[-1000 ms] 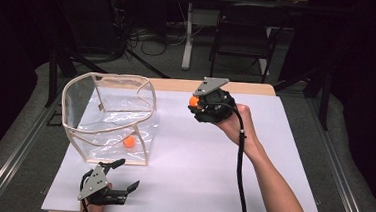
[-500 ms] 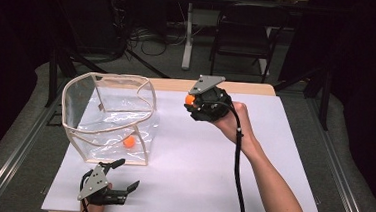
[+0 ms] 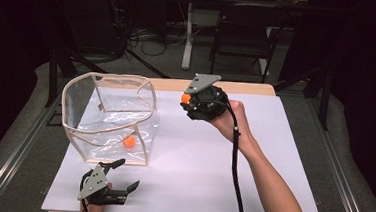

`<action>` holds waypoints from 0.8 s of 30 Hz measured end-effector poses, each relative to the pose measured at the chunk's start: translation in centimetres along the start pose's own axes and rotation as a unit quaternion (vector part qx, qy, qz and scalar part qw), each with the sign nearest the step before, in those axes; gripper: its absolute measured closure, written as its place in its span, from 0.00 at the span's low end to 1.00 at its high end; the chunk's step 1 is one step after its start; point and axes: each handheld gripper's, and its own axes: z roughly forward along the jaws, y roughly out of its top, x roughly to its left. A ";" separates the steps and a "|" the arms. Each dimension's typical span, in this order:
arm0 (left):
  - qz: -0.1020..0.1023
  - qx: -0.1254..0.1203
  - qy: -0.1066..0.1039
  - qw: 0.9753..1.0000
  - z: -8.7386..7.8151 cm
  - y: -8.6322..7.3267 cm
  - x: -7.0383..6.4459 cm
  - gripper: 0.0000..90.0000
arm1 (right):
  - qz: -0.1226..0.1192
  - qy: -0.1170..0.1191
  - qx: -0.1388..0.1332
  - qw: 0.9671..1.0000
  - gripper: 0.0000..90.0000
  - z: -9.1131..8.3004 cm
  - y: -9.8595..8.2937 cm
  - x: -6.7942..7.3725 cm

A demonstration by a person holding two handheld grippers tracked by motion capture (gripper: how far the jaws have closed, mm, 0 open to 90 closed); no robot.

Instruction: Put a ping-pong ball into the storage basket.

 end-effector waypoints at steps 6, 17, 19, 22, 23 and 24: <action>0.000 0.000 0.000 1.000 0.0 0.0 0.0 0.17 | -0.001 0.001 -0.001 1.000 0.56 0.0 0.3 0.2; 0.000 0.000 0.000 1.000 0.0 0.0 0.0 0.17 | -0.005 0.002 -0.007 1.000 0.56 0.1 0.7 0.3; 0.000 0.000 0.000 1.000 0.0 0.0 0.0 0.17 | -0.006 0.004 -0.008 1.000 0.56 0.1 0.8 0.4; 0.000 0.000 0.000 1.000 0.0 0.0 0.0 0.17 | -0.008 0.003 -0.010 1.000 0.56 0.1 1.0 0.5; 0.000 0.000 0.000 1.000 0.0 0.0 0.0 0.17 | -0.009 0.004 -0.010 1.000 0.56 0.1 1.1 0.5; 0.000 0.000 0.001 1.000 0.0 0.0 0.0 0.17 | -0.010 0.004 -0.010 1.000 0.56 0.1 1.1 0.5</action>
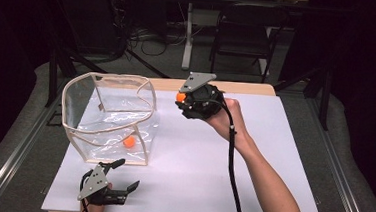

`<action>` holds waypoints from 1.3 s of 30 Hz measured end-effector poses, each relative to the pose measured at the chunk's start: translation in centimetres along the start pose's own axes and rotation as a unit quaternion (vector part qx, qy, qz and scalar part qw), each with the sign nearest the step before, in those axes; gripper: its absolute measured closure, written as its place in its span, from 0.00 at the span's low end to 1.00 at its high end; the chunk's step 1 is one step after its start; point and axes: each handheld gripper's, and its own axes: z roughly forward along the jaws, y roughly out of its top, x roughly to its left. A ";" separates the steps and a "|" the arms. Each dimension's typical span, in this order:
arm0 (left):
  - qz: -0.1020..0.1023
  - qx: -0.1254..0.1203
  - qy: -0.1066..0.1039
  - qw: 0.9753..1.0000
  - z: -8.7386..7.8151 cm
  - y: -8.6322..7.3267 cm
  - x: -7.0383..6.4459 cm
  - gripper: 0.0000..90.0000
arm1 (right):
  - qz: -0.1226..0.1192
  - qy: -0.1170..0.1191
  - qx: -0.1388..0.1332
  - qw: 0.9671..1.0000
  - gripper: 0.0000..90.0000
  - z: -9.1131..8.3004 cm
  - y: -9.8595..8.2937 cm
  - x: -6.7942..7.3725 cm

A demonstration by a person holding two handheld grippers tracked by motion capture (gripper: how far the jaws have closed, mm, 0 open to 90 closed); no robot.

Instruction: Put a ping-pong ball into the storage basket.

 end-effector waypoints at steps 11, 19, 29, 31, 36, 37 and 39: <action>0.000 0.000 -0.001 1.000 0.0 0.0 0.0 0.17 | -0.005 0.003 -0.007 1.000 0.56 0.1 0.5 0.3; 0.000 0.000 0.000 1.000 0.0 0.0 0.0 0.17 | -0.008 0.008 -0.010 1.000 0.56 0.3 0.9 0.6; 0.000 0.000 -0.001 1.000 0.0 0.0 0.0 0.17 | -0.011 0.014 -0.016 1.000 0.56 0.6 1.6 0.9; 0.000 0.000 -0.001 1.000 0.0 0.0 0.0 0.17 | -0.012 0.016 -0.017 1.000 0.56 0.7 1.7 0.9; 0.000 0.000 -0.001 1.000 0.0 0.0 0.0 0.17 | -0.015 0.018 -0.022 0.999 0.56 0.9 2.1 1.1; -0.001 -0.001 -0.001 1.000 0.0 0.0 0.0 0.17 | -0.015 0.019 -0.022 0.999 0.56 0.9 2.2 1.2; -0.002 -0.001 0.001 1.000 0.0 0.0 0.0 0.17 | -0.016 0.021 -0.023 0.999 0.56 1.0 2.3 1.3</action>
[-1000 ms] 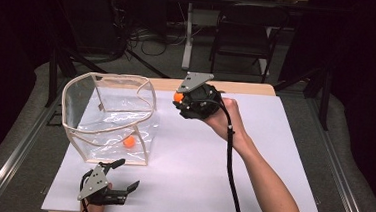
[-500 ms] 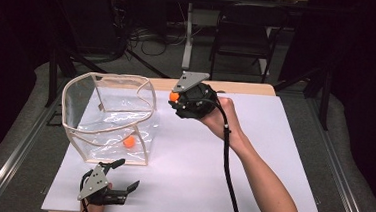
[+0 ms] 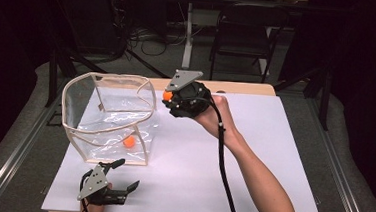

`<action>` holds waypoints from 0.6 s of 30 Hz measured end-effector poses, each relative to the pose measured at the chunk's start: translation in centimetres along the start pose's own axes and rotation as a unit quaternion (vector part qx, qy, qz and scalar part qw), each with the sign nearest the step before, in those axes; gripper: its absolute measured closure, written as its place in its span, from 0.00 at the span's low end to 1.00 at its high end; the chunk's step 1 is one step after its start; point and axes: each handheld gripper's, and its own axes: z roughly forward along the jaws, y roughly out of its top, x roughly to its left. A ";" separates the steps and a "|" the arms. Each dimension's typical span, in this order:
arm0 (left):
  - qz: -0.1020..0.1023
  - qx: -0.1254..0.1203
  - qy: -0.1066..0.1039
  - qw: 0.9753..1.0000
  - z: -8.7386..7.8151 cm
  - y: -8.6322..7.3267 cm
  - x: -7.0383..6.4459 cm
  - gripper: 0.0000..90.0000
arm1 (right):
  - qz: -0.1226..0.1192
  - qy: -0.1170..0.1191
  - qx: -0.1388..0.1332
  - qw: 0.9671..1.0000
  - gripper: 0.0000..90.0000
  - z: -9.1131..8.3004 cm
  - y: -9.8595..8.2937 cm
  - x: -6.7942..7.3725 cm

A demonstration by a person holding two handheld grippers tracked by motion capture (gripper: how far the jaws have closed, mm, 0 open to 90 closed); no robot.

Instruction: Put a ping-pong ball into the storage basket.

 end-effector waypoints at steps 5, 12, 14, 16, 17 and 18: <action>0.000 0.000 0.000 1.000 0.0 0.0 0.0 0.17 | -0.003 0.004 -0.004 1.000 0.56 0.2 0.3 0.2; 0.002 0.002 0.000 1.000 0.0 0.0 0.0 0.17 | -0.005 0.006 -0.007 1.000 0.56 0.5 0.5 0.5; 0.002 0.001 0.000 1.000 0.0 0.0 0.0 0.17 | -0.005 0.007 -0.008 1.000 0.56 0.5 0.6 0.5; 0.002 0.002 0.000 1.000 0.0 0.0 0.0 0.17 | -0.006 0.008 -0.009 1.000 0.56 0.5 0.7 0.6; 0.002 0.002 0.000 1.000 0.0 0.0 0.0 0.17 | -0.005 0.008 -0.010 1.000 0.56 0.5 0.7 0.6; 0.003 0.002 -0.001 1.000 0.0 0.0 0.0 0.17 | -0.006 0.009 -0.011 1.000 0.56 0.5 0.8 0.6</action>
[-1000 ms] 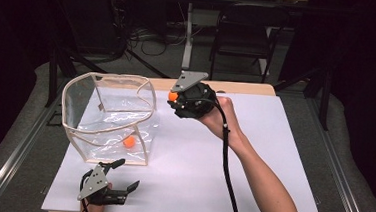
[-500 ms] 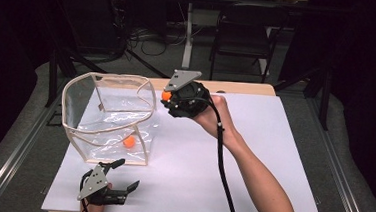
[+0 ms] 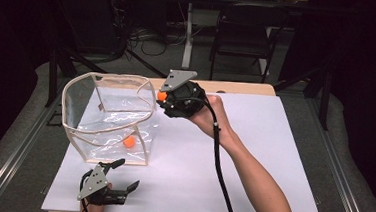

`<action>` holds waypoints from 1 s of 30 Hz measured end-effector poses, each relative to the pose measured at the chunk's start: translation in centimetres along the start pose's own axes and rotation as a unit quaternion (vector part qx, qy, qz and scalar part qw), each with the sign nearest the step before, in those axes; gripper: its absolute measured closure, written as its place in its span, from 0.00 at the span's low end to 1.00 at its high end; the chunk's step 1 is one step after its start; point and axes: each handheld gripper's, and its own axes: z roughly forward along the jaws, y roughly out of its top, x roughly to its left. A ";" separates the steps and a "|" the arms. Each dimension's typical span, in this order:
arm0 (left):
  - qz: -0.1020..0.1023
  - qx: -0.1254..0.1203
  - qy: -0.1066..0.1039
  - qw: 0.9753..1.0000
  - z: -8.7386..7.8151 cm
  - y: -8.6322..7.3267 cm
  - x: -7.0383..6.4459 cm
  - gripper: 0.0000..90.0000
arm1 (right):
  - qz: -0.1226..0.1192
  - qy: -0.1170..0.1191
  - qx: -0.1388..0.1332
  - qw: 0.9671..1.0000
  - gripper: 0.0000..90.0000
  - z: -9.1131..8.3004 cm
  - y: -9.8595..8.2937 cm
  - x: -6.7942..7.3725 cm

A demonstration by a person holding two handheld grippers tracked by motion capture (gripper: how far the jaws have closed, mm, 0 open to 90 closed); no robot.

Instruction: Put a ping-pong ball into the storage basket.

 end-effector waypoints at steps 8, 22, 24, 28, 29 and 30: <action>0.000 0.000 0.000 1.000 0.0 0.0 0.0 0.17 | 0.000 0.003 -0.005 1.000 0.56 0.2 0.2 0.3; 0.000 0.000 0.000 1.000 0.0 0.0 0.0 0.17 | -0.001 0.009 -0.011 1.000 0.56 0.7 0.8 0.5; 0.000 0.000 0.000 1.000 0.0 0.0 0.0 0.17 | -0.002 0.011 -0.011 1.000 0.56 0.7 0.9 0.6; 0.000 0.000 0.000 1.000 0.0 0.0 0.0 0.17 | -0.003 0.011 -0.013 1.000 0.56 0.8 1.1 0.7; 0.000 0.000 0.000 1.000 0.0 0.0 0.0 0.17 | -0.004 0.011 -0.014 1.000 0.56 0.9 1.1 0.7; 0.000 0.000 0.000 1.000 0.0 0.0 0.0 0.17 | -0.004 0.012 -0.014 1.000 0.56 0.9 1.2 0.8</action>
